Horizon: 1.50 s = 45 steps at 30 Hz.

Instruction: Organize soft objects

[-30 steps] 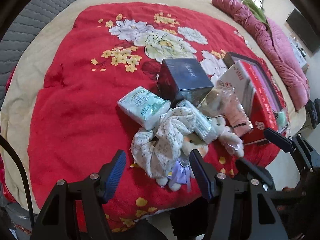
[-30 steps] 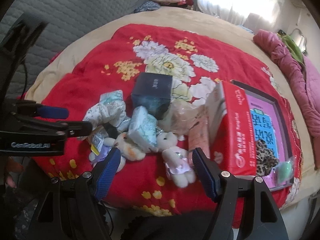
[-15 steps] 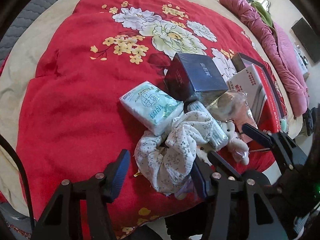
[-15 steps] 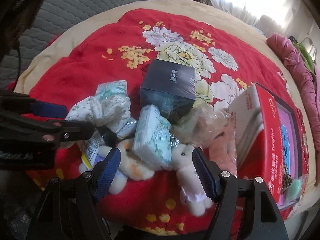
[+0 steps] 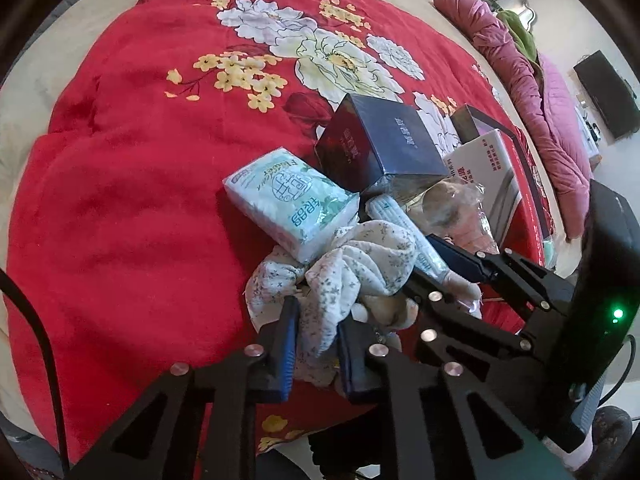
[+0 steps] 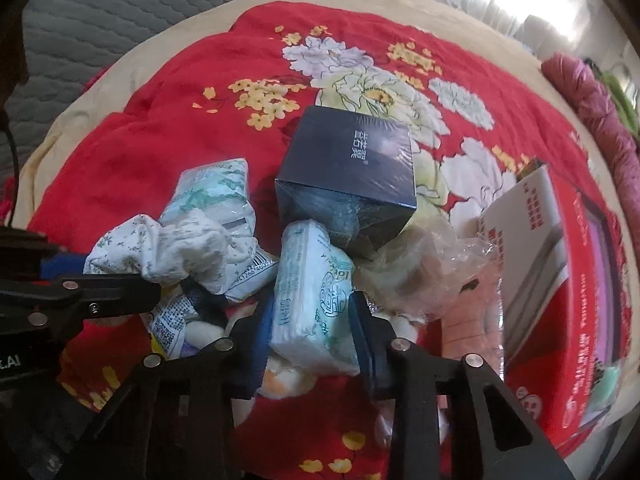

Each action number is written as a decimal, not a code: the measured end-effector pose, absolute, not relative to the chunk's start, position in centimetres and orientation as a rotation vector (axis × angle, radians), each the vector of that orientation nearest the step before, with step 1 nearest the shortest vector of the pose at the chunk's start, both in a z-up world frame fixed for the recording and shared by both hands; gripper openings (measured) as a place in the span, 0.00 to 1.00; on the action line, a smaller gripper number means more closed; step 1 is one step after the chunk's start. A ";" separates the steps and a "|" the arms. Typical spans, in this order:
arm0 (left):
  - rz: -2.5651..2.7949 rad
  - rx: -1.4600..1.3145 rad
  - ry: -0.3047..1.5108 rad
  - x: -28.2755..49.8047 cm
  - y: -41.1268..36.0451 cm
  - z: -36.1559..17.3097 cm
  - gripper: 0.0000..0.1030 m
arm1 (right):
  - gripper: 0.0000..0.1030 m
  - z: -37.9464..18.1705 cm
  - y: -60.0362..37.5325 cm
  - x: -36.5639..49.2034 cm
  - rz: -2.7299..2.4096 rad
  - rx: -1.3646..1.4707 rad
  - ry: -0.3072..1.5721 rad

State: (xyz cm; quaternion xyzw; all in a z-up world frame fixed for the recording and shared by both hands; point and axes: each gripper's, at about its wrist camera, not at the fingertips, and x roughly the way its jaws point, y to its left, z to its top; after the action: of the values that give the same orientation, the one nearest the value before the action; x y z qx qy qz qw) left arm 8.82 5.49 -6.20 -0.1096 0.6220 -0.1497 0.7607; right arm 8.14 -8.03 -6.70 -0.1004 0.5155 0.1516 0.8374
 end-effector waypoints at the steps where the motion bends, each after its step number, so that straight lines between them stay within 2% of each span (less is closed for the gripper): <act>1: -0.329 -0.245 1.356 8.8 5.5 -6.2 0.14 | 0.24 -6.5 -8.0 8.0 0.328 -0.210 1.079; 9: -0.358 -0.254 1.325 8.4 5.5 -5.3 0.10 | 0.20 -4.7 -10.0 6.6 0.339 -0.097 1.052; 21: -0.385 -0.214 1.271 7.2 4.2 -2.6 0.09 | 0.20 -1.8 -13.6 4.7 0.339 0.049 1.002; 45: -0.403 -0.157 1.175 5.7 2.0 3.1 0.09 | 0.20 2.5 -17.7 3.7 0.305 0.132 0.894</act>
State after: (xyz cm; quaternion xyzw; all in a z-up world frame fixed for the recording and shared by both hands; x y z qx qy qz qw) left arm 5.68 1.95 3.11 -0.0734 0.5498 -0.1886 0.8104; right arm 3.71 -17.70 2.46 0.0633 0.4301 0.1467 0.8885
